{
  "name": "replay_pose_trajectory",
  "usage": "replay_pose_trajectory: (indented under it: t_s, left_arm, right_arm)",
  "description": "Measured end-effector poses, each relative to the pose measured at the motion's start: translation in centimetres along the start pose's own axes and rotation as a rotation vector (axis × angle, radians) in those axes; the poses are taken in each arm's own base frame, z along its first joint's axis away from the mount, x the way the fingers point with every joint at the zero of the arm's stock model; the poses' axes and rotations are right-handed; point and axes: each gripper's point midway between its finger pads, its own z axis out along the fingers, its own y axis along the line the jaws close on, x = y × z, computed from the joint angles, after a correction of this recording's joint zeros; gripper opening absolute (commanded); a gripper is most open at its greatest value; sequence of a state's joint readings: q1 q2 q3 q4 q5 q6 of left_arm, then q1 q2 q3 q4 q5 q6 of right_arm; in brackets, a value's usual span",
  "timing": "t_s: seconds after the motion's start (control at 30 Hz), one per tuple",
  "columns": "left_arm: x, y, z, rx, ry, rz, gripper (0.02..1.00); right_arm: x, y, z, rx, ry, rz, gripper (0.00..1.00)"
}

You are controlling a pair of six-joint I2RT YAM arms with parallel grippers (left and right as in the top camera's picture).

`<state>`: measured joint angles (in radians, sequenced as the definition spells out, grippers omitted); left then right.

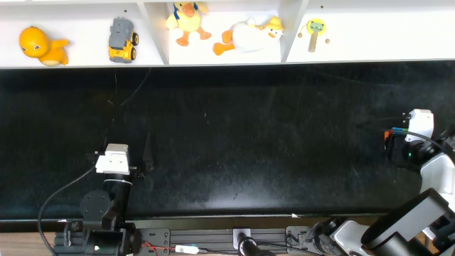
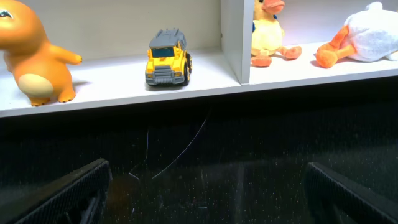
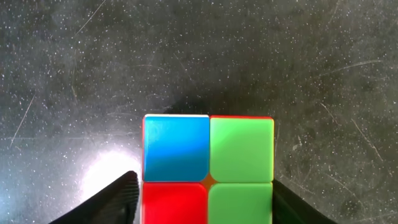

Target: Store Toys

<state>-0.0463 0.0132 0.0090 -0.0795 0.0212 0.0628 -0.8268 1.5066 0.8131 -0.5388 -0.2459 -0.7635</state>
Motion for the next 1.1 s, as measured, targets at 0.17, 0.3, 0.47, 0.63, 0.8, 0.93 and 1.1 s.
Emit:
replay_pose_trajectory:
  t_s: [0.17,0.3,0.47,0.63,0.8,0.93,1.1]
  left_arm:
    - [0.0,0.0,0.0,0.000,0.000,0.000,0.998]
    - [0.0,0.0,0.0,0.000,0.000,0.000,0.998]
    - [0.0,0.0,0.0,0.000,0.000,0.000,0.996]
    - [0.0,0.0,0.0,0.000,0.000,0.000,0.998]
    - [0.0,0.0,0.0,0.000,0.000,0.000,0.998]
    - [0.0,0.0,0.0,0.000,0.000,0.000,0.998]
    - [0.0,0.0,0.0,0.000,0.000,0.000,0.998]
  right_arm:
    - [-0.1,-0.1,0.0,0.007,0.001,0.014,0.483]
    - [-0.2,0.0,0.1,0.011,0.002,0.041,0.465]
    - [-1.5,1.3,0.0,-0.008,-0.004,0.081,0.452]
    - [-6.9,1.4,-2.2,0.000,-0.079,0.091,0.452]
    - [-12.8,1.7,-4.9,0.014,-0.192,0.079,0.452]
    - [-15.5,2.8,-5.6,-0.006,-0.230,0.085,0.454]
    - [-19.8,3.7,-4.3,-0.037,-0.245,0.084,0.465]
